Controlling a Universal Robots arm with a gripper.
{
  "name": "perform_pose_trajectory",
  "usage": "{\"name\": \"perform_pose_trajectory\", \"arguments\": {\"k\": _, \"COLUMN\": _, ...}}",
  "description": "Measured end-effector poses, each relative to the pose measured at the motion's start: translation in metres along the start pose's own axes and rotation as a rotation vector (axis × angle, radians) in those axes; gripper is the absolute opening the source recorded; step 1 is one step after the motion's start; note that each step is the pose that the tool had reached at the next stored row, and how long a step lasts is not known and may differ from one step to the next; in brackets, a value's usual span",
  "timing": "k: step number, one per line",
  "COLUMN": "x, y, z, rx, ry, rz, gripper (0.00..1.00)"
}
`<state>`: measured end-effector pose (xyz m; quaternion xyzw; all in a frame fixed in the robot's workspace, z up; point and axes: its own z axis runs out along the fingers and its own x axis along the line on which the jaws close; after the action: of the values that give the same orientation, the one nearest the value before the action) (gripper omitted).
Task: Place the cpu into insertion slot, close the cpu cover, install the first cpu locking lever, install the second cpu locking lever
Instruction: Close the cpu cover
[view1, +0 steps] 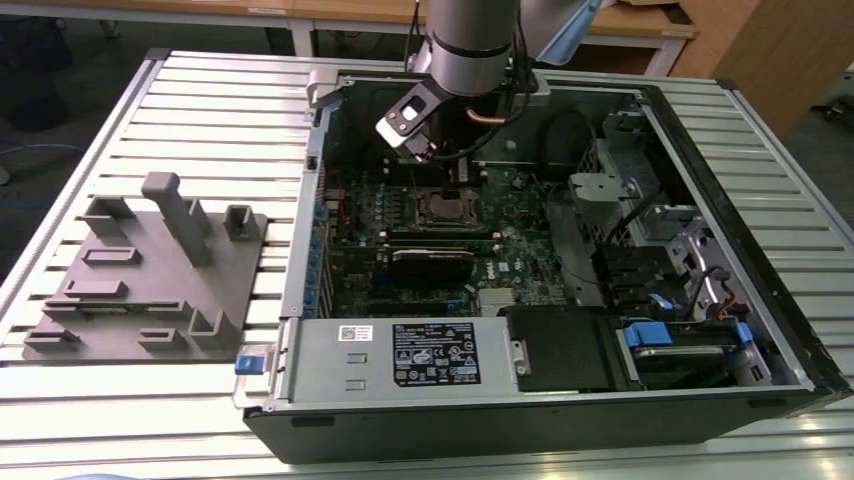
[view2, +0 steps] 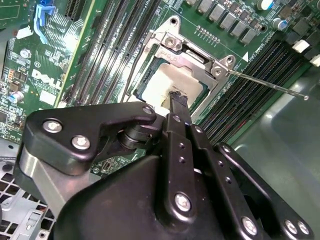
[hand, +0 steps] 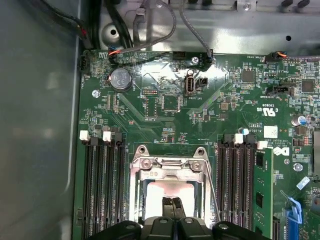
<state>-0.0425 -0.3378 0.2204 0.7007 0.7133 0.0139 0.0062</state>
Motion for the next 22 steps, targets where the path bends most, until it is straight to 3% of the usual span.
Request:
{"name": "perform_pose_trajectory", "arguments": {"k": 10, "x": 0.0002, "y": -0.0020, "z": 0.0011, "rx": -0.0004, "ry": -0.0011, "rz": 0.038, "gripper": 0.11}}
{"name": "perform_pose_trajectory", "arguments": {"k": 22, "x": 0.0002, "y": -0.0021, "z": 0.0022, "rx": 0.0009, "ry": 0.0042, "rz": -0.145, "gripper": 0.11}}
